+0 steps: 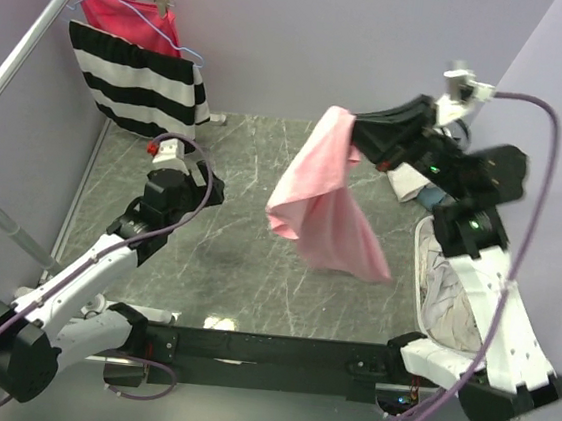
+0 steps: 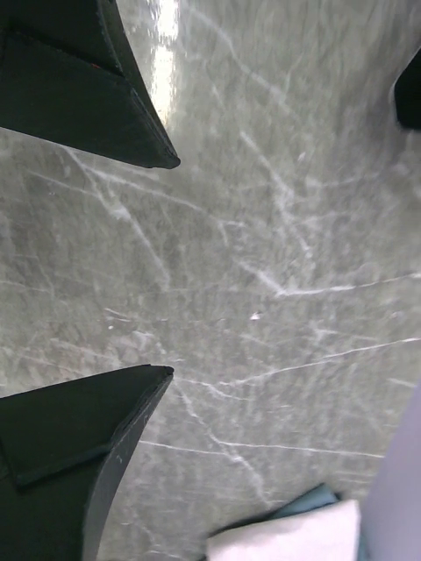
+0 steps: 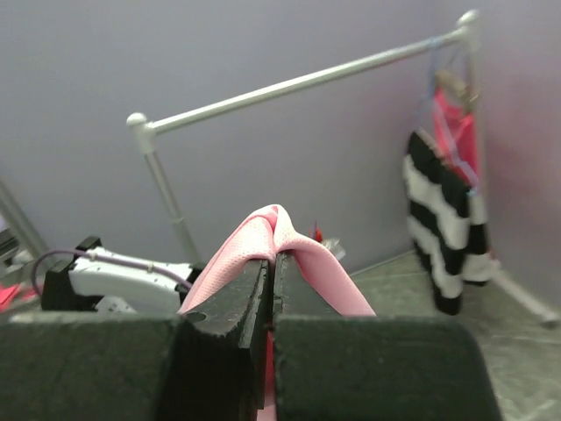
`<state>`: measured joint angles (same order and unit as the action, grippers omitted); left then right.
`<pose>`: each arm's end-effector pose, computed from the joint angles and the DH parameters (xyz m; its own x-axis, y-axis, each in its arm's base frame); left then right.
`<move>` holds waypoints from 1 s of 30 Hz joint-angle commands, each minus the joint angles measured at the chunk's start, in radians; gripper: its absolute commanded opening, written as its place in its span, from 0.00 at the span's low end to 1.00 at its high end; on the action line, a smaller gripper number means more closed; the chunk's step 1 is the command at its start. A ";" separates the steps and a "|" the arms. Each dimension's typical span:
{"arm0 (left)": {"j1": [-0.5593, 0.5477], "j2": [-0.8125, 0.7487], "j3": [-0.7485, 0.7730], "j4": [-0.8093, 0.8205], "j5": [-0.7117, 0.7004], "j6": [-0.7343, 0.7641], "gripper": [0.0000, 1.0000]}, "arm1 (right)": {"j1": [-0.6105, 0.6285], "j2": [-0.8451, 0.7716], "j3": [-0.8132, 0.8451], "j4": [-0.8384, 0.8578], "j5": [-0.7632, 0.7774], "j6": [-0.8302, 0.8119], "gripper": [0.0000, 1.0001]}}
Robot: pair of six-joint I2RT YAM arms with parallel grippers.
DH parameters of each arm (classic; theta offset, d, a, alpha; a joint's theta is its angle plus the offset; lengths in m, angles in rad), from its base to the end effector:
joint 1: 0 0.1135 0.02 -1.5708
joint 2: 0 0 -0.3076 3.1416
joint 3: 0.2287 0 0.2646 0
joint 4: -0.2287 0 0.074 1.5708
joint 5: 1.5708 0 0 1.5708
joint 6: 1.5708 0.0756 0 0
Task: Fold and stack the t-shirts
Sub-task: Move the tshirt to the center of the board
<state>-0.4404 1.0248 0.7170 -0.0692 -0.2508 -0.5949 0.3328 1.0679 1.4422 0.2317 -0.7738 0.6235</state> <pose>0.2440 -0.0943 0.3013 -0.3903 -0.4162 -0.8212 -0.0175 0.8952 -0.4454 0.1670 0.1136 0.6060 -0.0164 0.4362 -0.8997 -0.9448 0.2878 0.1568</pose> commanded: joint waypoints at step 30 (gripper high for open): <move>-0.003 -0.091 -0.037 -0.006 -0.153 -0.033 0.99 | 0.186 -0.293 -0.720 -0.839 1.183 0.114 0.88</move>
<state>-0.4404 0.9077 0.6781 -0.1387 -0.4660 -0.6472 0.5163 0.8391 0.7437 -0.4564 0.2497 0.5705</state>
